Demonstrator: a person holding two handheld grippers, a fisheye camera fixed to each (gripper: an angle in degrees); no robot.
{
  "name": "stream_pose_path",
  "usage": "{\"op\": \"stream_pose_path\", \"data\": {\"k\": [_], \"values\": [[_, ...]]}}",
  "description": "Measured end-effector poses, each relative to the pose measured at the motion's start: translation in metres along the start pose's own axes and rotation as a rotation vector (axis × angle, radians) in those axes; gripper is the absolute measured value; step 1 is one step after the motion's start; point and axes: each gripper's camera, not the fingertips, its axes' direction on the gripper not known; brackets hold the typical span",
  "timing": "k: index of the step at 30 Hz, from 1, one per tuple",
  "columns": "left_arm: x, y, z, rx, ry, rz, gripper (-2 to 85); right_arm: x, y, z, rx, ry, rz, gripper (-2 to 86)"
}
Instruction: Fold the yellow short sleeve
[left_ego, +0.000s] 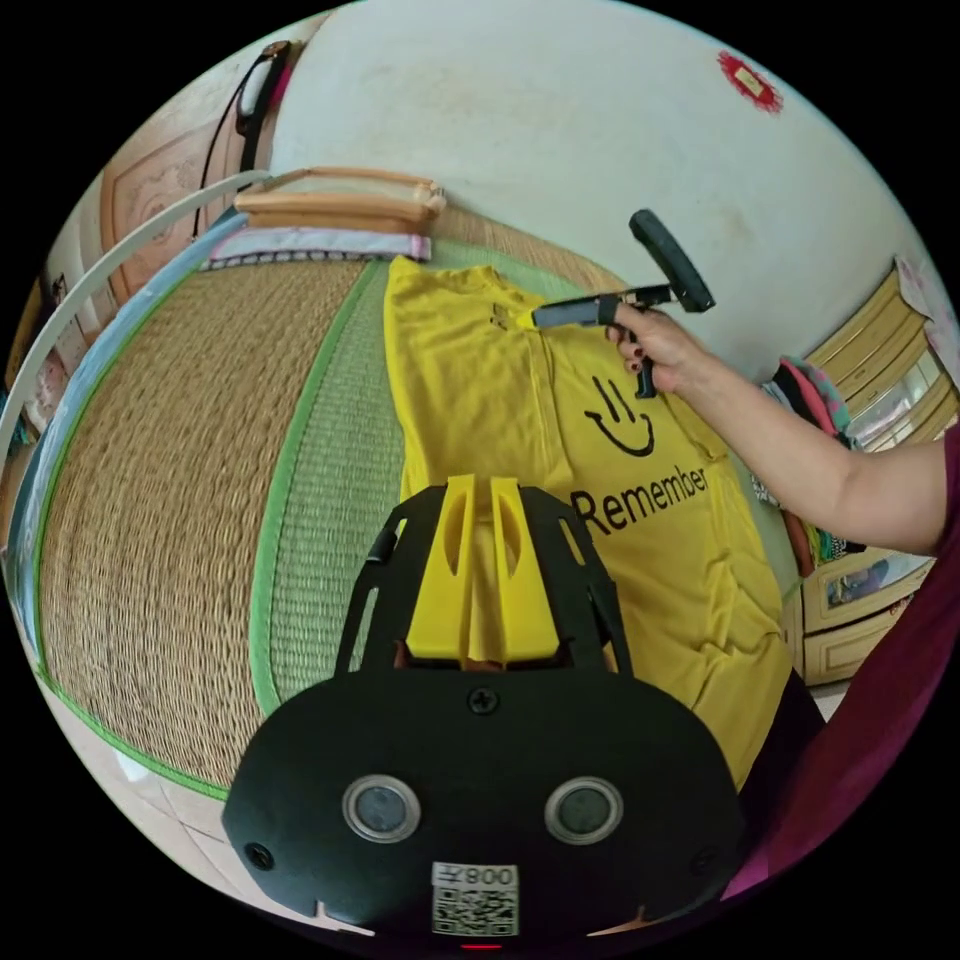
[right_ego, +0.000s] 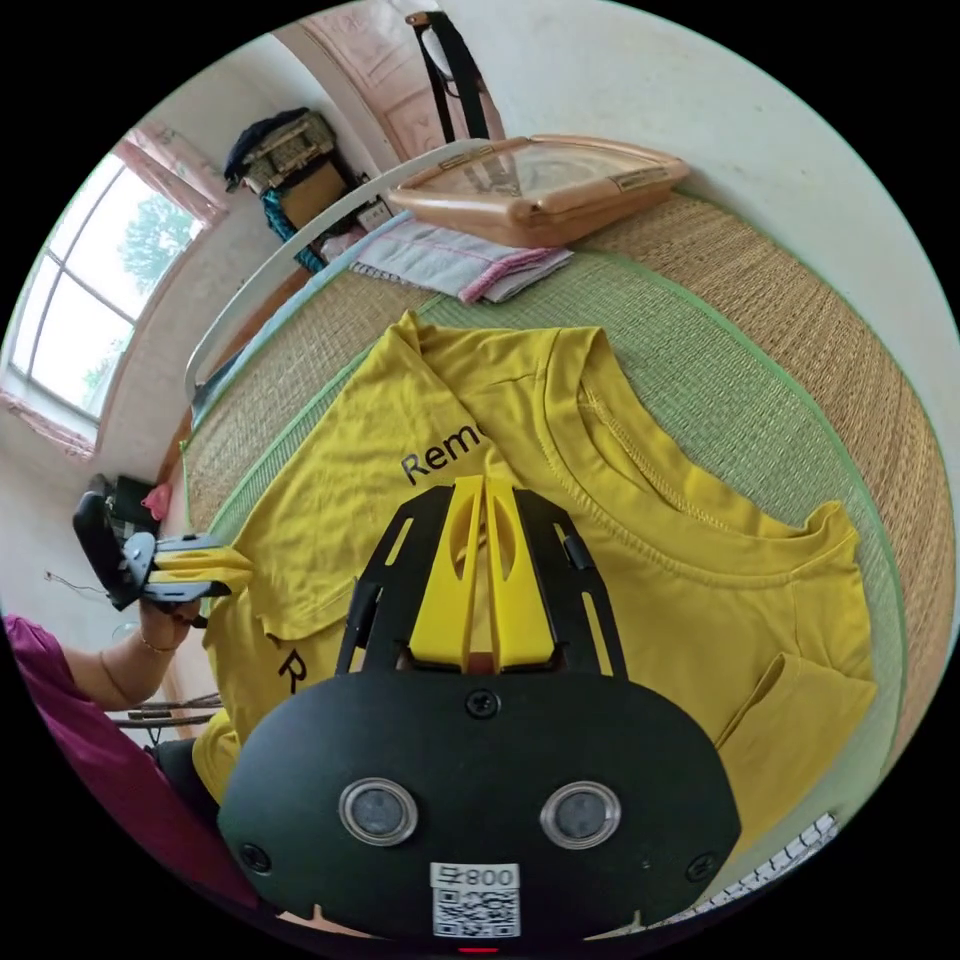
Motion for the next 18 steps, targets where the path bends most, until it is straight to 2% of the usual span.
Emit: {"op": "stream_pose_path", "data": {"k": [4, 6, 8, 10, 13, 18], "values": [[0.028, -0.006, -0.020, 0.087, 0.006, 0.030, 1.3, -0.008, 0.018, 0.004, 0.032, 0.020, -0.003, 0.1], [0.037, -0.013, -0.016, 0.061, 0.025, 0.038, 1.2, -0.013, 0.033, 0.004, 0.060, 0.045, 0.001, 0.1], [0.042, -0.022, 0.010, -0.074, 0.052, 0.024, 1.4, -0.011, 0.047, -0.002, 0.095, 0.026, 0.022, 0.1], [0.050, -0.023, -0.003, -0.003, 0.073, 0.019, 1.8, -0.008, 0.068, -0.013, 0.136, 0.009, 0.044, 0.2], [0.070, -0.027, -0.021, 0.058, 0.071, 0.045, 2.8, -0.007, 0.118, -0.032, 0.186, 0.055, 0.065, 0.3], [0.103, -0.045, -0.006, -0.021, 0.095, 0.101, 5.1, -0.005, 0.221, -0.035, 0.128, 0.181, 0.176, 1.1]]}}
